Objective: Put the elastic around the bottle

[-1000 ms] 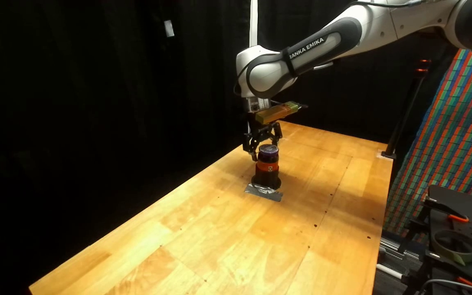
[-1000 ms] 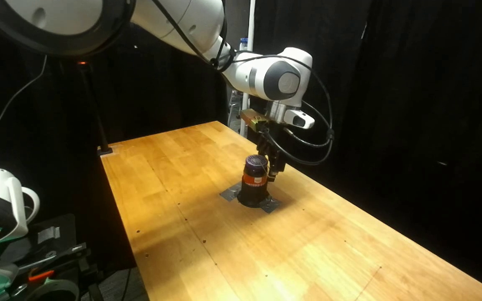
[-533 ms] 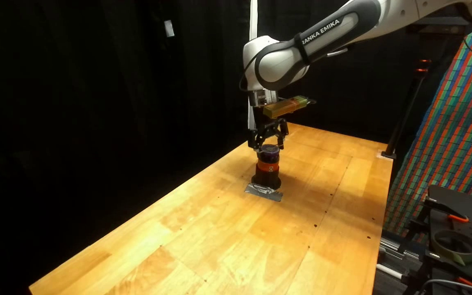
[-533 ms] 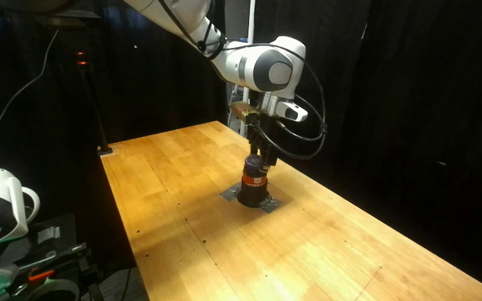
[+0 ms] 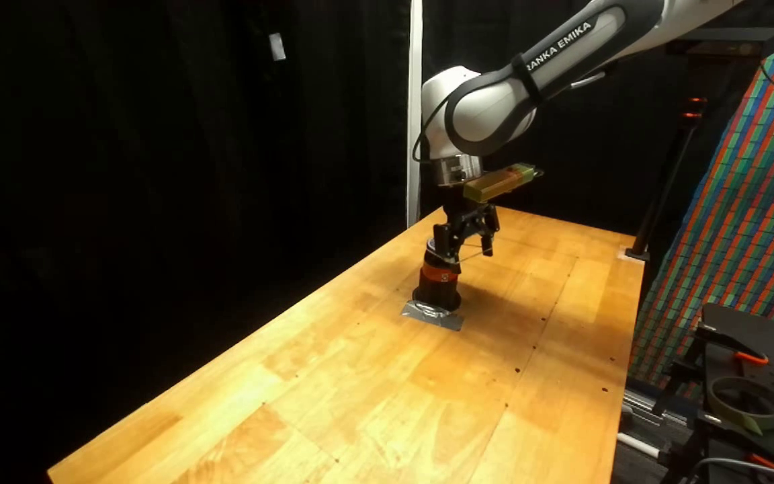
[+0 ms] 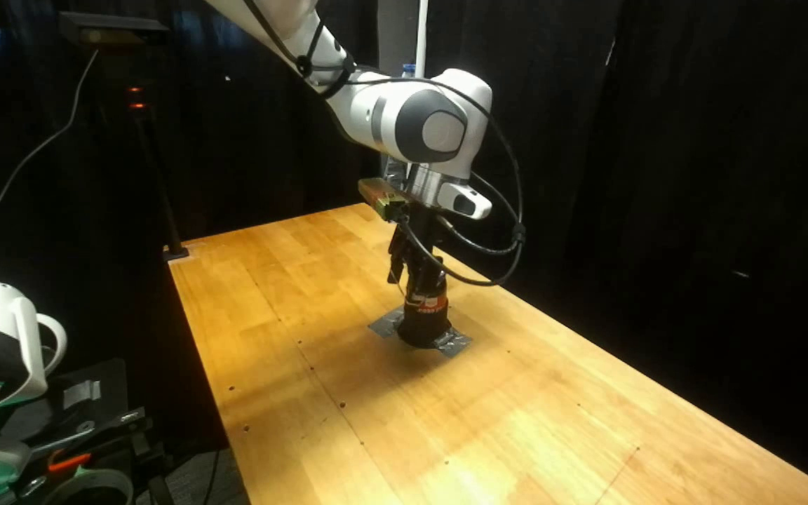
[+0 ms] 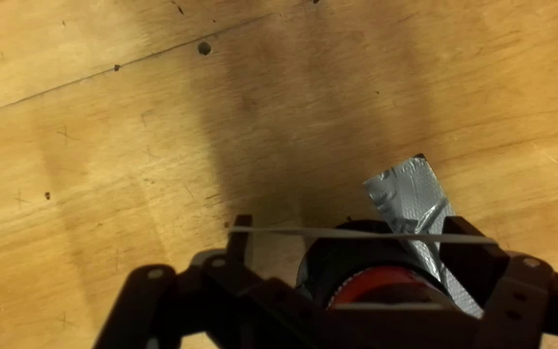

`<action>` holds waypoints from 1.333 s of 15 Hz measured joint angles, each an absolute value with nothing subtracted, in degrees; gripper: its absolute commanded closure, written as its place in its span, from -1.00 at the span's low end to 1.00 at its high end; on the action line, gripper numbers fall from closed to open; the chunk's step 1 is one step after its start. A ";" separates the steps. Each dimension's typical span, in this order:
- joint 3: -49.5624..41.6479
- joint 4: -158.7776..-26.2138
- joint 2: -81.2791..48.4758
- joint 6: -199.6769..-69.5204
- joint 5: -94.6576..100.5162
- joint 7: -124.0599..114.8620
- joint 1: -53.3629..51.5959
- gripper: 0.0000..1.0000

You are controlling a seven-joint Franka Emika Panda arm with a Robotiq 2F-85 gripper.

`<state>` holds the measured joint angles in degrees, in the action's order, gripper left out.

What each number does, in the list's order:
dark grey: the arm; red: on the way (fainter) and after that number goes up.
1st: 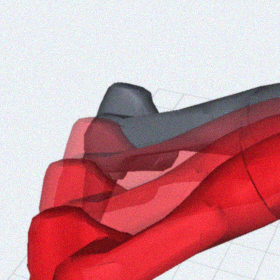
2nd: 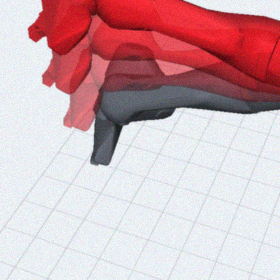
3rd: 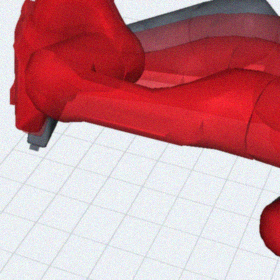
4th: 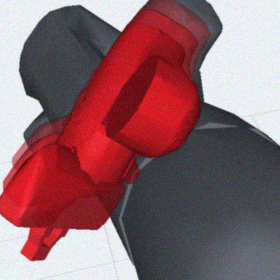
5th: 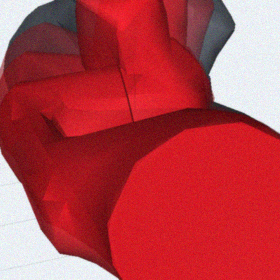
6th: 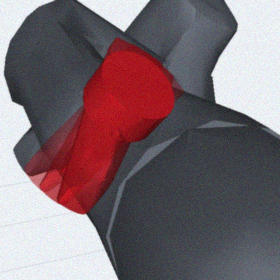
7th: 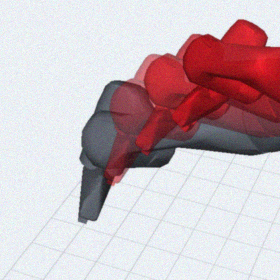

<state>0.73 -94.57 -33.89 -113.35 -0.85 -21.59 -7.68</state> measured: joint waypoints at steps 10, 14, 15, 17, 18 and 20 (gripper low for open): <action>0.73 -112.26 -24.47 -131.58 -0.89 -20.45 -7.65 0.52; 0.96 -123.30 -18.79 -145.16 -1.33 -18.94 -7.63 0.89; 1.19 -126.04 -17.57 -149.19 -1.57 -18.46 -7.60 0.92; 1.93 -131.28 -15.47 -157.72 -2.68 -17.21 -7.50 0.87; 2.45 -133.68 -14.63 -162.00 -3.68 -16.40 -7.44 0.84; 4.04 -137.86 -13.62 -170.71 -6.37 -14.37 -7.04 0.81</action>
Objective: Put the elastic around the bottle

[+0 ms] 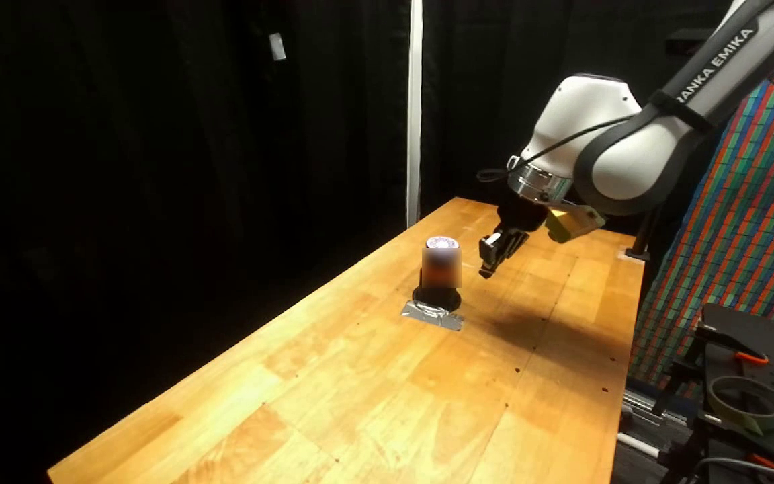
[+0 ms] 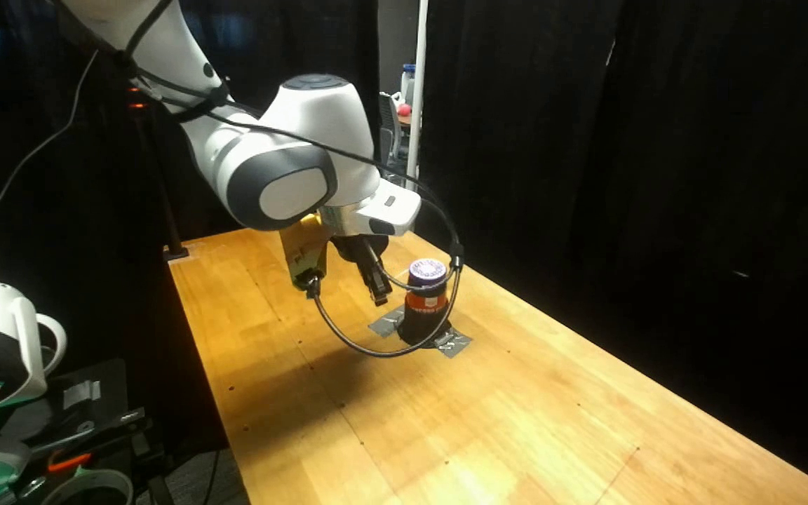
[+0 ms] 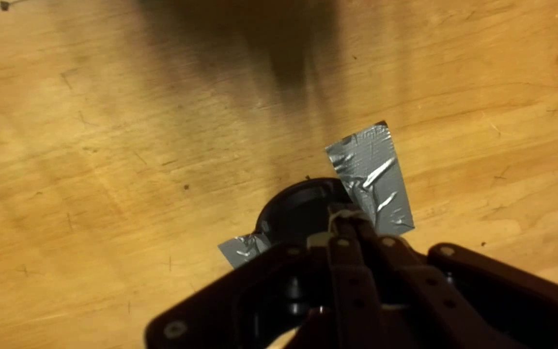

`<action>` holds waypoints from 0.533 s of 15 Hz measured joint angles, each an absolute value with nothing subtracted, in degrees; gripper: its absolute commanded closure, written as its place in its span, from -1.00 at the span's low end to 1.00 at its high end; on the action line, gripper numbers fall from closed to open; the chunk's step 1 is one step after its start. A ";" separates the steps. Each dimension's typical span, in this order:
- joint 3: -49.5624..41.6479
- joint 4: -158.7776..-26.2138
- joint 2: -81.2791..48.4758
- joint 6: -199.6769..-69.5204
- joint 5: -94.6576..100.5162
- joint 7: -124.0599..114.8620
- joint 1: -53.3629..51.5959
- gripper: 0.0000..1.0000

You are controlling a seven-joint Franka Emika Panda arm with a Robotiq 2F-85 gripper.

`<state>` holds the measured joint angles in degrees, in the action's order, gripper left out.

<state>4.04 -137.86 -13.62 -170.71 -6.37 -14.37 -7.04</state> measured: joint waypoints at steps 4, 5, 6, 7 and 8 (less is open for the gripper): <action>12.70 -143.14 -13.63 -186.31 -12.90 -10.22 -1.99 0.86; 15.72 -143.88 -13.96 -189.91 -13.08 -10.25 0.25 0.84; 18.42 -144.44 -14.50 -193.40 -12.97 -10.45 2.41 0.87; 20.45 -144.88 -15.27 -196.82 -12.47 -10.83 4.25 0.86; 21.65 -145.28 -16.13 -200.02 -11.79 -11.14 5.59 0.86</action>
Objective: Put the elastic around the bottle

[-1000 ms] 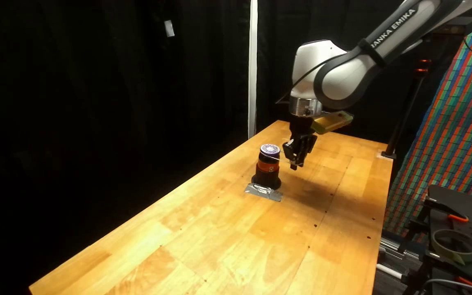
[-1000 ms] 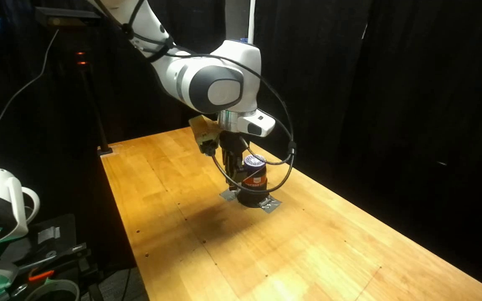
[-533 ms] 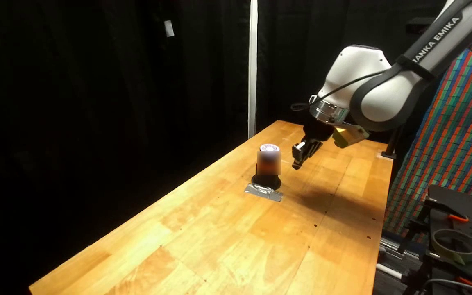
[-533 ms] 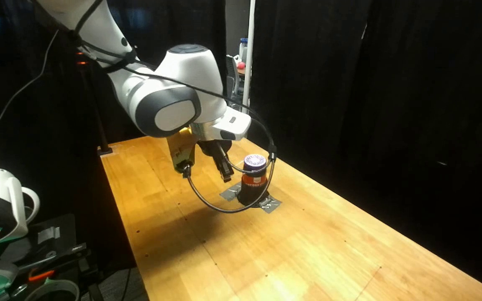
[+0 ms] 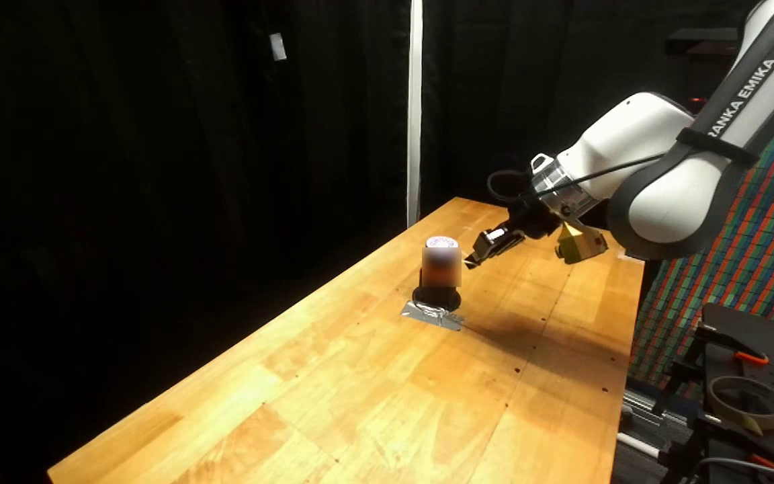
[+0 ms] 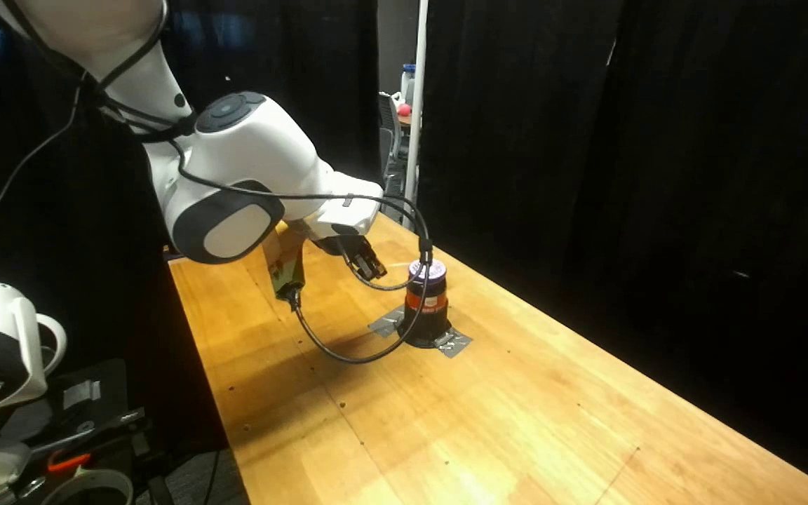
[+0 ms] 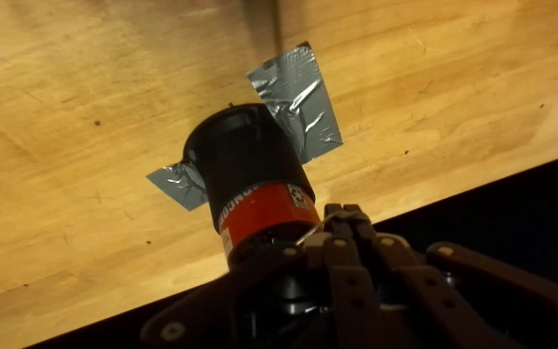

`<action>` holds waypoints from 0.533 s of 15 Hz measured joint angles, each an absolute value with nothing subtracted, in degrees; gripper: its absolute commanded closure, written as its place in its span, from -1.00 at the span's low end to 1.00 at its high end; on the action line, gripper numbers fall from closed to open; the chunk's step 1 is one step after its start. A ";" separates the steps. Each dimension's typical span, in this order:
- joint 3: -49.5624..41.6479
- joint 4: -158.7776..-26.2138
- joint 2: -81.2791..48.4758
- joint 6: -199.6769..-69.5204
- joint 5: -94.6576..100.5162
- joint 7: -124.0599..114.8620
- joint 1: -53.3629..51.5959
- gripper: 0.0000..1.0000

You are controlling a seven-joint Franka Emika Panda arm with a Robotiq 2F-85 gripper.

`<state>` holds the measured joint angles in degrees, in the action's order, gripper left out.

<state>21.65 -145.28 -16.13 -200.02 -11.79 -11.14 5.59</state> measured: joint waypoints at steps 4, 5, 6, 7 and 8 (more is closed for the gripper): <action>21.09 -146.26 -19.78 -209.59 -9.07 -11.42 7.29 0.83; 19.54 -146.29 -20.56 -211.15 -7.78 -11.87 6.53 0.84; 18.09 -146.29 -21.30 -212.55 -6.95 -12.11 5.71 0.87; 16.80 -146.29 -21.96 -213.88 -6.59 -12.17 4.81 0.85; 15.80 -146.29 -22.56 -215.20 -6.31 -12.22 4.01 0.86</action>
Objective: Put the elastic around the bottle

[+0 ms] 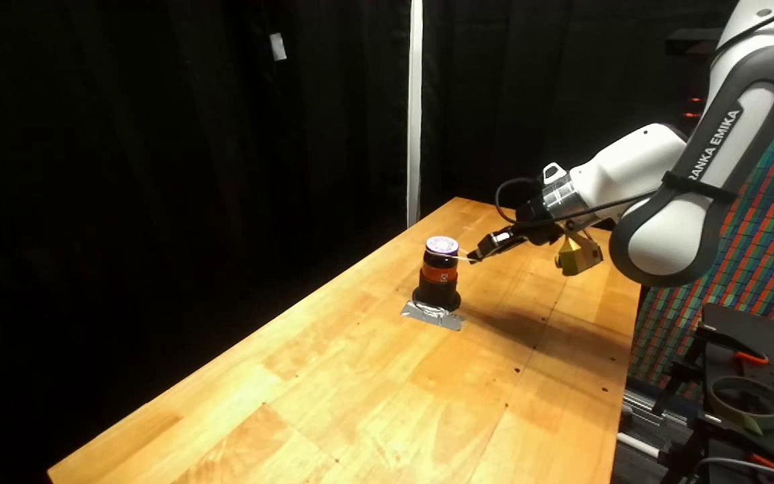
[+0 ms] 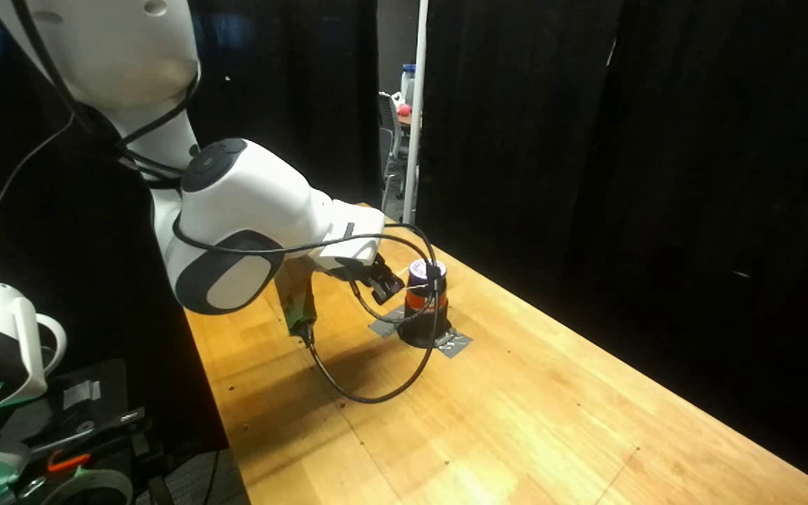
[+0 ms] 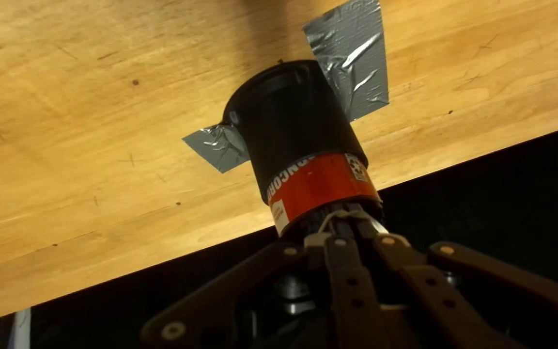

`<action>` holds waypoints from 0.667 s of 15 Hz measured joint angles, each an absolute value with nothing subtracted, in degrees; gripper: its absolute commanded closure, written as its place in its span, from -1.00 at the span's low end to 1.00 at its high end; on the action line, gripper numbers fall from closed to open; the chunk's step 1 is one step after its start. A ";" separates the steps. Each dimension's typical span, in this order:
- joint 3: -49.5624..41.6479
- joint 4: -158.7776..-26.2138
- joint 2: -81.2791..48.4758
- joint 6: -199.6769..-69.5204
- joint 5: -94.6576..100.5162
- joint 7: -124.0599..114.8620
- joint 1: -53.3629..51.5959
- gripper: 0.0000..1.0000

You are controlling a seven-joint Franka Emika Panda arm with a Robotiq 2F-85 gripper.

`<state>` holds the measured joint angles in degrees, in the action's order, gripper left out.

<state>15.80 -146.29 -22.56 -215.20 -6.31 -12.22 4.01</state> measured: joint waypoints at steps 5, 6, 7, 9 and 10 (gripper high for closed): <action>13.32 -146.18 -24.96 -222.73 -6.16 -13.17 1.07 0.85; 13.17 -146.13 -25.34 -224.07 -6.15 -13.42 0.74 0.88; 13.09 -146.08 -25.67 -225.17 -6.12 -13.63 0.49 0.86; 13.04 -146.01 -26.24 -227.21 -5.87 -14.14 0.20 0.84; 13.01 -145.98 -26.52 -228.19 -5.80 -14.29 0.06 0.86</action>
<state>13.01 -145.98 -26.52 -228.19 -5.80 -14.29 0.06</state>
